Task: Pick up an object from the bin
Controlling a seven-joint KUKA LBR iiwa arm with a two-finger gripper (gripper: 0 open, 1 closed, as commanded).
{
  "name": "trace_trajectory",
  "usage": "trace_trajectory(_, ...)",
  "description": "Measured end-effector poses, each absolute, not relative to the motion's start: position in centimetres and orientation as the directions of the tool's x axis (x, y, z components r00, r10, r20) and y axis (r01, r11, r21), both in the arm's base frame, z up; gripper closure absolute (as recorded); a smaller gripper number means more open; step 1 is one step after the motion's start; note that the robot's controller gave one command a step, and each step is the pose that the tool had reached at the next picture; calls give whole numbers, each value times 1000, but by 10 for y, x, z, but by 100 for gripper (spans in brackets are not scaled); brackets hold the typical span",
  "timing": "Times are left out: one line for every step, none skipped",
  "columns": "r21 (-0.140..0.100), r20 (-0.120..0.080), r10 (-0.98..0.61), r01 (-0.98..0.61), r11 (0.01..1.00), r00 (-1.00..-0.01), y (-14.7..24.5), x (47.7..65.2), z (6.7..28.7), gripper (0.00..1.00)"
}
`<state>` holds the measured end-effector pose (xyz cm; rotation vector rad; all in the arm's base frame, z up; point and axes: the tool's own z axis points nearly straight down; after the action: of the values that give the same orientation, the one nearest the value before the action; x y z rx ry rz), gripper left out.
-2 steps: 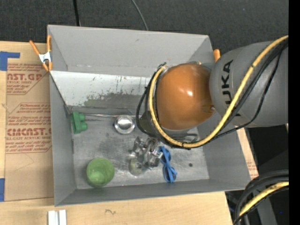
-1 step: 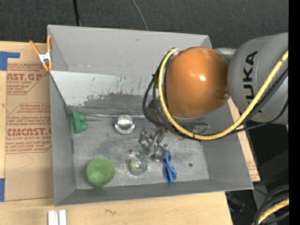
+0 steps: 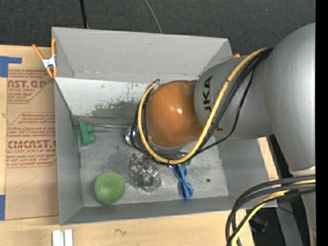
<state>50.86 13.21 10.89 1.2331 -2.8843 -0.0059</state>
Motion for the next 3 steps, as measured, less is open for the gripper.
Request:
trace_trajectory(2,-2,-722,-722,692,-692,132,510,113,0)
trace_trajectory(-3,-1,-739,-739,673,-673,40,556,96,0)
trace_trajectory(2,1,-721,-721,692,-692,24,491,128,0)
